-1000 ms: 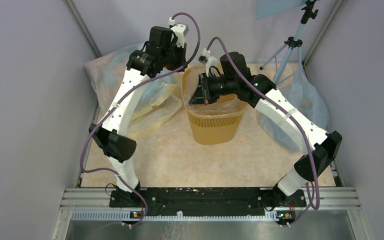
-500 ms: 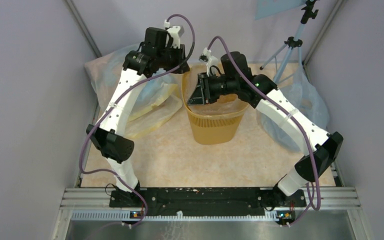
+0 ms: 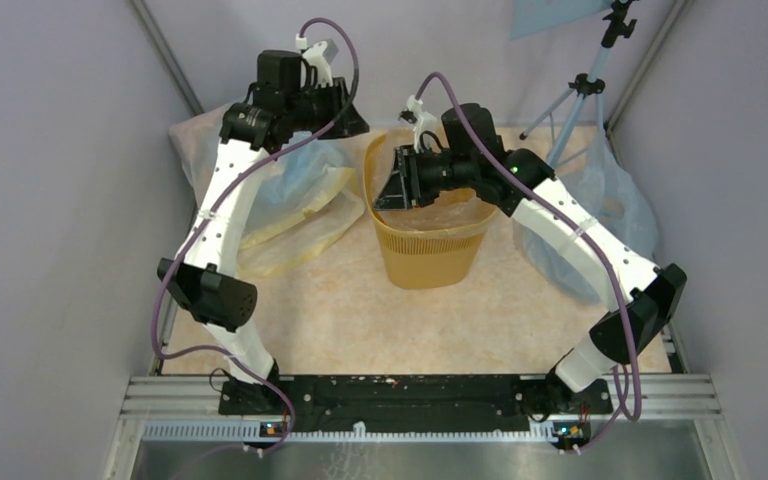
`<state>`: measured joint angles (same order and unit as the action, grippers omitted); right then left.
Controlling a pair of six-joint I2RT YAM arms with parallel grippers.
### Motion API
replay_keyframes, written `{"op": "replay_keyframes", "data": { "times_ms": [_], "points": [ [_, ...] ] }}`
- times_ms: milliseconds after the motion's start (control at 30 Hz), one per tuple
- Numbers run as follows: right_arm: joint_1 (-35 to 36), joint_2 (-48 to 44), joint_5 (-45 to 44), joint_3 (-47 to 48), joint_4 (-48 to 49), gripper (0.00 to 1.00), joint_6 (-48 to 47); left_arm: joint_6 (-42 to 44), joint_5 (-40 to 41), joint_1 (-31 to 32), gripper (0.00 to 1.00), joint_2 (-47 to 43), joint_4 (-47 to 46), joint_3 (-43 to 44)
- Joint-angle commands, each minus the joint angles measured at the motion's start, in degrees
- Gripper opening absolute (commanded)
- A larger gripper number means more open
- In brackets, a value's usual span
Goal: Put the trash bags into the trash bin
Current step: Place the trash bag in the trash bin.
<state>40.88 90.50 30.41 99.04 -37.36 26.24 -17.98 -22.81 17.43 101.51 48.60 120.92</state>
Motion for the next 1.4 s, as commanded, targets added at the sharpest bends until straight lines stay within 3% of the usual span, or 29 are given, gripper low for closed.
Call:
{"op": "replay_keyframes", "data": {
  "times_ms": [0,367,900,1000,1133,1367],
  "points": [
    [0.6,-1.7,1.9,0.5,2.4,0.32,0.3,-3.3,-8.0,-0.2,0.38,-2.6,-6.0,-1.5],
    [0.6,-1.0,2.7,0.7,2.4,0.34,0.2,-5.7,-14.5,-0.2,0.52,-1.7,-10.0,-3.9],
    [0.6,0.0,3.0,1.9,1.4,0.34,-0.6,-6.4,-18.0,1.2,0.45,1.7,-12.3,-5.7],
    [0.6,0.1,3.1,1.9,1.4,0.34,-0.7,-6.3,-18.3,1.4,0.33,2.2,-12.2,-5.9],
    [0.6,0.4,3.6,2.1,1.1,0.34,-0.9,-4.7,-16.1,1.4,0.03,2.0,-11.2,-5.1],
    [0.6,0.6,4.8,2.2,1.1,0.35,-1.5,-2.9,-12.9,-0.1,0.0,1.0,-8.5,-4.0]
  ]
}}
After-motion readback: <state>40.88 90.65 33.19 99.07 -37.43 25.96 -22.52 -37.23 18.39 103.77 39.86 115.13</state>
